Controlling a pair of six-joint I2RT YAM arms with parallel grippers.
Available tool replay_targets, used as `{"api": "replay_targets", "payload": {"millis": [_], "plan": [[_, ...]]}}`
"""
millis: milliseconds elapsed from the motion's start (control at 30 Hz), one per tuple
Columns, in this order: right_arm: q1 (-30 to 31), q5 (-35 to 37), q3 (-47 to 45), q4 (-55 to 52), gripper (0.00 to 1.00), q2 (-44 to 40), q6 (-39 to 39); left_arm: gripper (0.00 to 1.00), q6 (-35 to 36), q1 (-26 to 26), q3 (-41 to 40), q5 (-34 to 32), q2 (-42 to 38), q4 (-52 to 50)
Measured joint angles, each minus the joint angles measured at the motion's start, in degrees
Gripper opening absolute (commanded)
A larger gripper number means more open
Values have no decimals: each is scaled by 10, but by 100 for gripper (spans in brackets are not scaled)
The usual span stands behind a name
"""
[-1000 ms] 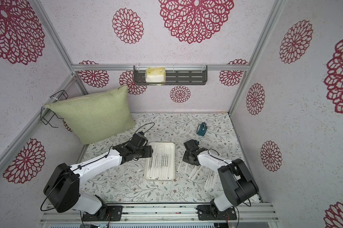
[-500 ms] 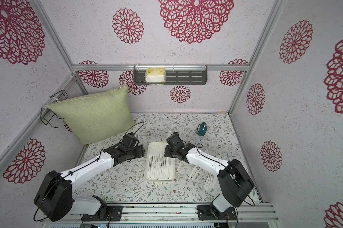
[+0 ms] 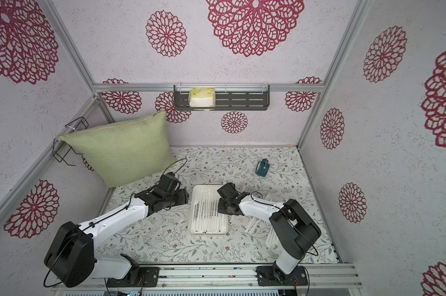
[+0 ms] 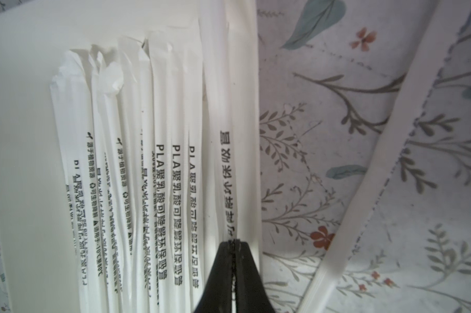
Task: Put the straws into the storage box
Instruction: Place the straw in the storage box, then pick up the straw from the center of the board.
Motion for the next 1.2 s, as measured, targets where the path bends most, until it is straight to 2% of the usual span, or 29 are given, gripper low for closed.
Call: {"api": "replay_targets", "payload": {"millis": [200, 700, 867, 1200], "plan": [[0, 0, 0, 1, 16, 6, 0, 64, 0, 0, 0, 0, 0, 0], [13, 0, 14, -48, 16, 5, 2, 64, 0, 0, 0, 0, 0, 2], [15, 3, 16, -54, 27, 5, 3, 64, 0, 0, 0, 0, 0, 3], [16, 35, 78, -113, 30, -19, -1, 64, 0, 0, 0, -1, 0, 4]]}}
